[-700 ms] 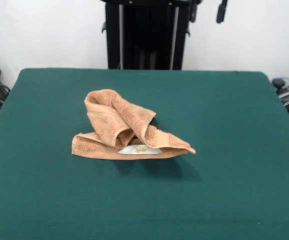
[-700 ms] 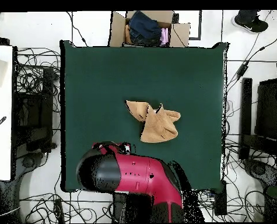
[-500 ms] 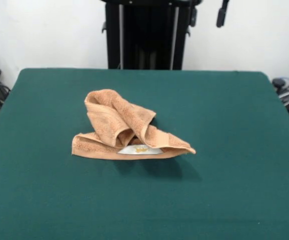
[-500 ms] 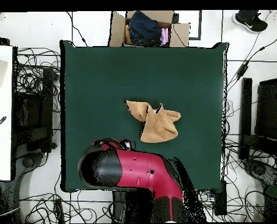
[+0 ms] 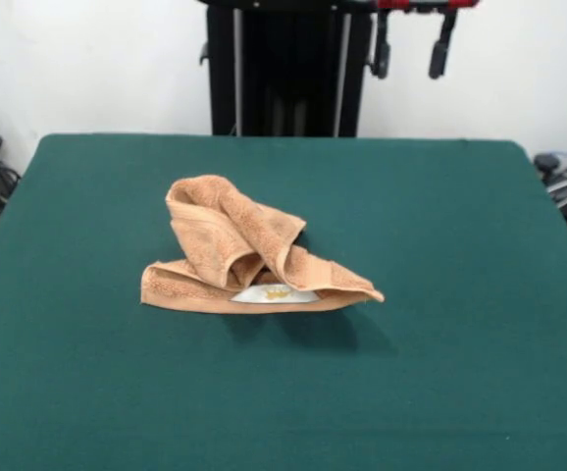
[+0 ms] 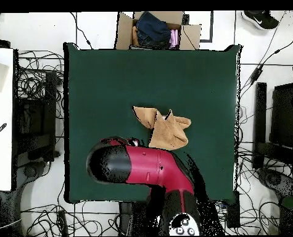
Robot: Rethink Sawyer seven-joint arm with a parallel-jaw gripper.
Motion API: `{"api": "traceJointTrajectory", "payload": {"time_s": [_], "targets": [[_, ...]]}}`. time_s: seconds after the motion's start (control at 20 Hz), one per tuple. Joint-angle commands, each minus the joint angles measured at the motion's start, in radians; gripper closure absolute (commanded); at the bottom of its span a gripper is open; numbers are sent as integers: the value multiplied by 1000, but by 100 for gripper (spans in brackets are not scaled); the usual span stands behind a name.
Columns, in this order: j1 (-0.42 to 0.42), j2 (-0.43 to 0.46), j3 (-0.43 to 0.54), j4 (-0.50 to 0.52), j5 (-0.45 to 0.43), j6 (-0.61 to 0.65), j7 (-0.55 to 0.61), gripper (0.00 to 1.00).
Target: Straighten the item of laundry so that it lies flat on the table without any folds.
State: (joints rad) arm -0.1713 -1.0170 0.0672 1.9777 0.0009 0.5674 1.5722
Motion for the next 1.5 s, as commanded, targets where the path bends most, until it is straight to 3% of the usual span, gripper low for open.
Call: {"api": "traceJointTrajectory", "payload": {"time_s": [0.05, 0.7, 1.5], "targets": [[-39, 115, 87, -54, -55, 87, -13, 0], [-36, 228, 96, -201, -94, 147, -24, 0], [-38, 274, 106, -292, -115, 216, -40, 0]]}}
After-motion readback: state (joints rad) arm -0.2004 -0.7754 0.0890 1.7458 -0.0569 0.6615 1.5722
